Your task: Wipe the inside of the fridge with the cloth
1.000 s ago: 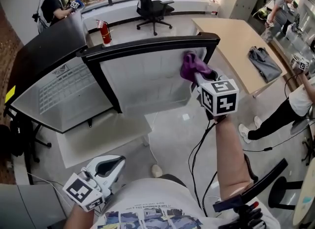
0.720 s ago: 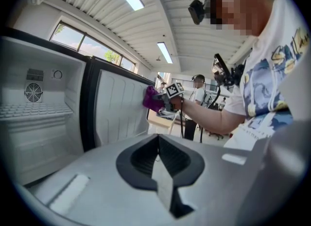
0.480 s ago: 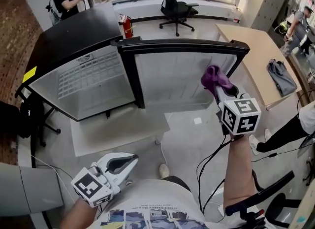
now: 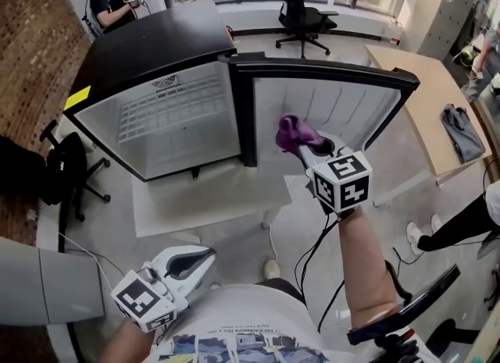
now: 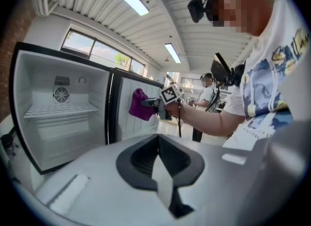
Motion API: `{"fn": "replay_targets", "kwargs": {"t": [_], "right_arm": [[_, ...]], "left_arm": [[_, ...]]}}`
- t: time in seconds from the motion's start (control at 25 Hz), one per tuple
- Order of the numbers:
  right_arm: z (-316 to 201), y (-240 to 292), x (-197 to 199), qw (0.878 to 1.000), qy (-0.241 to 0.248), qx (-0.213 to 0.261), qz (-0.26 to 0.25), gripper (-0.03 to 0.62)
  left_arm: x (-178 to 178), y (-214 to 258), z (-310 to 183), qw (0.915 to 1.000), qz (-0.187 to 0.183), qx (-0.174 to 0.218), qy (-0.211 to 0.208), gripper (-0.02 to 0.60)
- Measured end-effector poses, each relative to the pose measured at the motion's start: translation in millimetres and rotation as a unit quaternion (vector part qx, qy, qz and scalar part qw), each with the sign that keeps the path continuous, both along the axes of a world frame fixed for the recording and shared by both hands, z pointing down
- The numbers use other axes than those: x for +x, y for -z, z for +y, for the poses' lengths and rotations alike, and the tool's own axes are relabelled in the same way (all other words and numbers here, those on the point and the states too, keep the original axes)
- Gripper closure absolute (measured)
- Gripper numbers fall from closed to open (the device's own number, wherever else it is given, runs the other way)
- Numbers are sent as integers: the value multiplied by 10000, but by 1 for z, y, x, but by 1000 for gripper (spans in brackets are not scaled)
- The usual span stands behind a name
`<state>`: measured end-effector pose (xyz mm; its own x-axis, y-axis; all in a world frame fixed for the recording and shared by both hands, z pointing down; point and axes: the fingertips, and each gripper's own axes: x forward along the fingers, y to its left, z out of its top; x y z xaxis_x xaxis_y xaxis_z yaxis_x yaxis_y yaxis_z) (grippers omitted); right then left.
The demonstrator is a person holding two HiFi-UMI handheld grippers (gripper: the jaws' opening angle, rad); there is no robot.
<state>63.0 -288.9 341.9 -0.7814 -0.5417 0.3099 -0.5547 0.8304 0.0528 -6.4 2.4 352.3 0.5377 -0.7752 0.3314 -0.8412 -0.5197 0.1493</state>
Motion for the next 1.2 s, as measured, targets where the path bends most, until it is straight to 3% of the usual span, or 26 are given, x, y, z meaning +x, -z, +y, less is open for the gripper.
{"fn": "replay_targets", "kwargs": {"t": [0.28,0.48,0.84,1.2], "right_arm": [[-10,-22,-46,9998,176,3,126,542],[-21,-31,-45,9999,45,-14,137,542],[-46,-35,-1,9992,-363,-14,192,542],[-74,-39,71,9943,-1032,10,273,542]], "left_arm": [[-18,-1,19,9992,-68,-53,397,575],[-21,-1,19,9984,-85,-98,558,575],[4,-3,-5,9995,-59,-128,279,575],[29,-4,-31,9999,-39,-87,-125,575]]}}
